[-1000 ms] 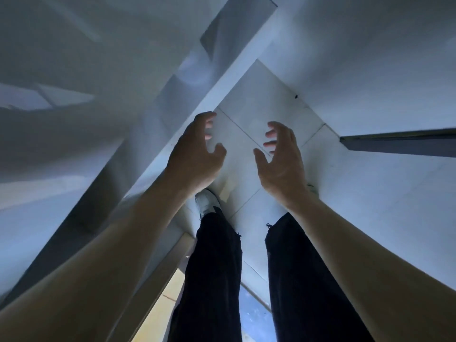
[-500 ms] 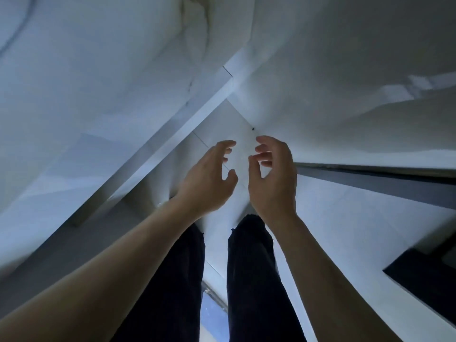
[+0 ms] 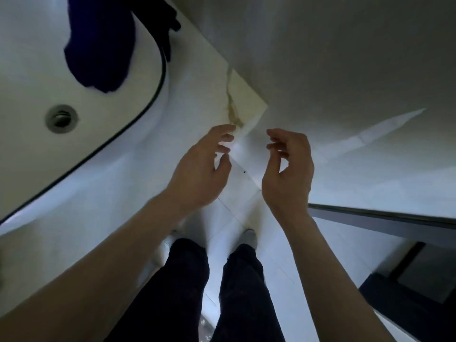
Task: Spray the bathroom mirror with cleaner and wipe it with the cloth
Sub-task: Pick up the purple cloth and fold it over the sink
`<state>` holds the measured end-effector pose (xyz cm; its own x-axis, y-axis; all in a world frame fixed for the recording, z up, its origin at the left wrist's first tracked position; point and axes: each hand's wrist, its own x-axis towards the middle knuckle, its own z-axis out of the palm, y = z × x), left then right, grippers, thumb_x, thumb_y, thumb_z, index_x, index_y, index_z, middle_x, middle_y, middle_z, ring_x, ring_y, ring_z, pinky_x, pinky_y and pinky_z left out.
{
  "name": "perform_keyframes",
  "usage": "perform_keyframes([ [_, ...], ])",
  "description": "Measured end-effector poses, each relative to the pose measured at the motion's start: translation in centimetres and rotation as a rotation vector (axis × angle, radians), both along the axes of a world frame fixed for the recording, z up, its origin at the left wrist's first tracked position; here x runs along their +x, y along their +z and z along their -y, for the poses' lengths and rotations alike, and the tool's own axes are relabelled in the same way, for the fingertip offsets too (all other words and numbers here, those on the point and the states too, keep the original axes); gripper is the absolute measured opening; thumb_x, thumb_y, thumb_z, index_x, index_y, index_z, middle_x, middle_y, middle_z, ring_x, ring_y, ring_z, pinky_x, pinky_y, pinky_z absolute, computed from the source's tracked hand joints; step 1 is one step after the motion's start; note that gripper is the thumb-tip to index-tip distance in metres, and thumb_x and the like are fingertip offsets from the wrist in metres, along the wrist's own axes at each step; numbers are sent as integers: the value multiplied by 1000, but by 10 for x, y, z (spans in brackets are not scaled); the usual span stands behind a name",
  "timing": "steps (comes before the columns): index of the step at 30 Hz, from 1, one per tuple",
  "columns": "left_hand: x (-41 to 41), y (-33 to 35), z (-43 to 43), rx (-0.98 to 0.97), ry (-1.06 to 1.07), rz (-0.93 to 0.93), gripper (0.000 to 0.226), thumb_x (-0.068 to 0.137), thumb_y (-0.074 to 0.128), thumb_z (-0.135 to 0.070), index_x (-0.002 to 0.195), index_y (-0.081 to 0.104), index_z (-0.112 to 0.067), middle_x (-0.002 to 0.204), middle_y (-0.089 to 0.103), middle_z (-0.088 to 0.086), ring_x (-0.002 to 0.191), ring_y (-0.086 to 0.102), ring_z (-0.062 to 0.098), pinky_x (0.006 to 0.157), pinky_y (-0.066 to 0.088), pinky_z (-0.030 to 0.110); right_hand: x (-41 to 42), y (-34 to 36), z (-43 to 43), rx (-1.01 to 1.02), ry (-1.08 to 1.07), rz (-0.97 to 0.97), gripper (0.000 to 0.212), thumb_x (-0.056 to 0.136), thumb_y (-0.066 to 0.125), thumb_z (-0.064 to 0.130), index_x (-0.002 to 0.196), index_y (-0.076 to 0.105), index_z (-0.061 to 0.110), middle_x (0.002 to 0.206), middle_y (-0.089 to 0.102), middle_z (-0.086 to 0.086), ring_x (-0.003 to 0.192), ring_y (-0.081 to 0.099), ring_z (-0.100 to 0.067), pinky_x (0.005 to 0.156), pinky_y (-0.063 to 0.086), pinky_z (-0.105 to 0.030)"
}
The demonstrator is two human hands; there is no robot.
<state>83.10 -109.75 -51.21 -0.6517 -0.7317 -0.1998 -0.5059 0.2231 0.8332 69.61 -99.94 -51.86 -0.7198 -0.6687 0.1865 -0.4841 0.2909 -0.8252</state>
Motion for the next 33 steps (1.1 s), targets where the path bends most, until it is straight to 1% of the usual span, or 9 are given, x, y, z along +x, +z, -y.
perform_keyframes([
  [7,86,83,62,7,171,-137,49,96,53,-13,142,50,-30,126,63,-16,108,66,5,95,50,17,54,72,90,-89,118,-44,28,94,55,-3,115,67,10,113,61,-4,95,63,-12,84,53,-24],
  [10,117,106,84,-24,251,-169,52,99,54,-5,140,48,-35,128,62,-14,108,67,10,93,53,27,77,100,123,-128,182,-90,27,94,57,-3,114,68,11,112,62,-3,94,62,-12,83,54,-27],
  [13,133,124,107,-63,331,-179,51,99,55,-5,144,49,-29,131,62,-10,108,67,13,94,55,34,89,123,149,-164,249,-123,23,93,59,-3,106,71,12,106,64,-2,93,62,-9,82,55,-28],
  [17,130,136,135,-106,424,-210,47,97,57,-4,140,55,-24,127,64,-10,101,69,9,89,56,27,80,140,190,-145,398,-179,20,93,59,0,97,72,14,96,67,4,87,65,-11,79,56,-32],
  [20,122,129,149,-131,479,-200,40,96,58,-1,133,61,-18,118,66,-6,96,69,10,86,55,19,60,135,233,-28,468,-178,22,93,59,1,105,71,14,103,62,7,92,62,-9,86,54,-31],
  [24,116,113,158,-169,595,-131,33,97,61,0,122,66,-20,105,62,-7,91,65,9,79,48,9,34,107,291,275,683,-179,44,91,58,1,132,61,15,140,48,-4,129,49,-21,112,43,-42],
  [27,111,107,159,-143,665,-75,36,96,57,5,117,67,-23,100,59,-11,90,63,10,77,48,10,24,90,322,407,778,-257,58,94,59,12,150,44,19,160,33,-7,146,31,-26,121,30,-47],
  [30,110,108,159,-119,749,-12,34,96,57,2,113,69,-26,98,60,-14,88,62,11,76,49,16,20,77,347,473,810,-319,63,92,62,22,151,39,18,154,42,-12,141,39,-33,116,35,-52],
  [33,114,117,157,-85,836,16,30,98,59,-2,109,70,-28,97,65,-11,88,64,10,77,51,19,16,76,366,522,789,-312,46,89,67,30,131,58,13,123,60,-12,115,58,-34,99,48,-50],
])
